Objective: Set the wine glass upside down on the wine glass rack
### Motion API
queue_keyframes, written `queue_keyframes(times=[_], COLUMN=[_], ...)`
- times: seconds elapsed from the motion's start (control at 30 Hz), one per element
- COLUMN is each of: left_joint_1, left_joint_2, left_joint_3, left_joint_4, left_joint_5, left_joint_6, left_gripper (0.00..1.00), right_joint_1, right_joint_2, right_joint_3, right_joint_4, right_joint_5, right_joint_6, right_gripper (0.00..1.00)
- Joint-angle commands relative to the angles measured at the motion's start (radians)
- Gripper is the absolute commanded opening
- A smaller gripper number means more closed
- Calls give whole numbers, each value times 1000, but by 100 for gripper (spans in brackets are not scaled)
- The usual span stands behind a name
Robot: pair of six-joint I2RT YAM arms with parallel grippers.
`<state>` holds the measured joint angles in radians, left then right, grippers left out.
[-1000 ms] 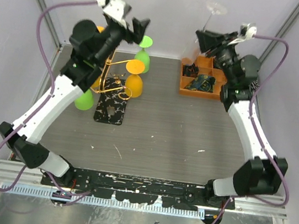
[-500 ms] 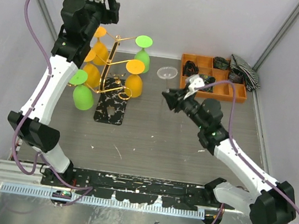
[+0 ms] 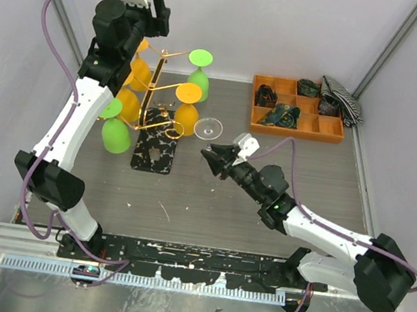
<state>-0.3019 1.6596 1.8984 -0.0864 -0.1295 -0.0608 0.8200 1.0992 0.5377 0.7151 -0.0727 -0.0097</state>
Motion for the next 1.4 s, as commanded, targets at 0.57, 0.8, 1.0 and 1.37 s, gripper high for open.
queue_keyframes(times=[0.57,0.8,1.0,1.37], left_joint_1=[13,22,25,37], left_joint_2=[-16,-6,-14,-21], left_joint_3=[-69,-73,-93,-102], left_joint_4=[93,102,109,111], left_joint_5=[-47,-42,-42,-42], left_joint_6=[13,12,10,7], left_gripper=[78,79,79,79], right_joint_1=[136,146,160,184], right_joint_2=[352,418,437,451], right_joint_3=[159,205,231,293], right_joint_4=[381,356,320,219], right_joint_5=[99,69,39,29], right_joint_6=[-19,-24,-43,-99], right_gripper=[6,6,6,5])
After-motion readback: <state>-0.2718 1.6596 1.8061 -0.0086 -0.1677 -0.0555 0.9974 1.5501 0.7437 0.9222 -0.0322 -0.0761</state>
